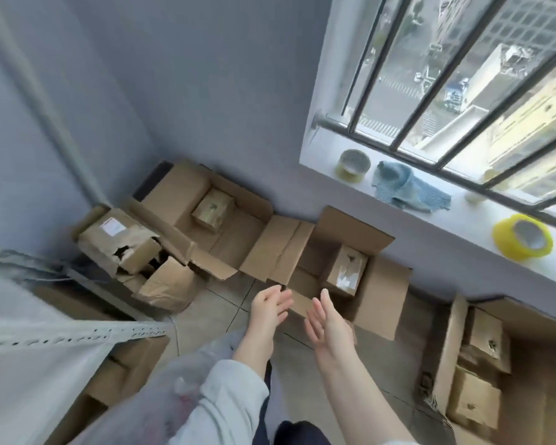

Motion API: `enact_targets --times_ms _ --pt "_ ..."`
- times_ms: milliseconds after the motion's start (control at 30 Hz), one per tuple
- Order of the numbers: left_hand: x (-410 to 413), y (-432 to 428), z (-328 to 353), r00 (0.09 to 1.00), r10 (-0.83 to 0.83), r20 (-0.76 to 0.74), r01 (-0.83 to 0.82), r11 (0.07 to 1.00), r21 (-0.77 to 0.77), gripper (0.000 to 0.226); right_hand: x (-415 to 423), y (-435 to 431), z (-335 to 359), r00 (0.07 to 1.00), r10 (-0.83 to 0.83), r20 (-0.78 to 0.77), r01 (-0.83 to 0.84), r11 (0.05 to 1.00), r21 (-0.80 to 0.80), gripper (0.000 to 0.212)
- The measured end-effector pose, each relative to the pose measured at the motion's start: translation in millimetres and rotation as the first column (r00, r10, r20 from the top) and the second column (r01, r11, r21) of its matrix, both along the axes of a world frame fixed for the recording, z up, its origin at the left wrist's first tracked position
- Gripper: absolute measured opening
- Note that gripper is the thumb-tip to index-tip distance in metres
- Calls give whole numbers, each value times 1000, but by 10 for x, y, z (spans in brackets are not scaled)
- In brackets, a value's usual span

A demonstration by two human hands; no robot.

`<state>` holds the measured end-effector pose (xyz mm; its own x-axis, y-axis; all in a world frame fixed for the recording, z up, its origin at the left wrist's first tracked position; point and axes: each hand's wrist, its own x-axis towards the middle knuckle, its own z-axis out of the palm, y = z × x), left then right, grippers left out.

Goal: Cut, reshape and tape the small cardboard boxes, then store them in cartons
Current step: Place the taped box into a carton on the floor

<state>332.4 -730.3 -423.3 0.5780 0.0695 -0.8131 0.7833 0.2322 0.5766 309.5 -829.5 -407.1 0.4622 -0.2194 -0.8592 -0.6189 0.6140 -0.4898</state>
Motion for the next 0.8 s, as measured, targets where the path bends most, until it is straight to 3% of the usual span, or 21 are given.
enact_targets --times_ms 200,367,567,700,800 --pt "-927 378 573 962 248 115 -250 968 0 32 -851 339 432 985 145 89 -148 988 33 52" --pt "-1637 728 1089 902 385 195 -393 919 6 27 -1419 712 800 983 157 94 -165 983 86 47" --pt "-2468 1839 2016 663 555 502 -646 763 9 19 -1988 1950 1769 876 364 316 -411 907 95 38" --pt "-3077 2657 2756 470 550 691 -739 673 -34 18 -2450 2920 2476 724 456 518 -568 820 73 32" --pt "-3539 3332 3237 372 474 798 -773 634 -15 16 -2779 3654 2961 623 472 624 -640 766 60 20"
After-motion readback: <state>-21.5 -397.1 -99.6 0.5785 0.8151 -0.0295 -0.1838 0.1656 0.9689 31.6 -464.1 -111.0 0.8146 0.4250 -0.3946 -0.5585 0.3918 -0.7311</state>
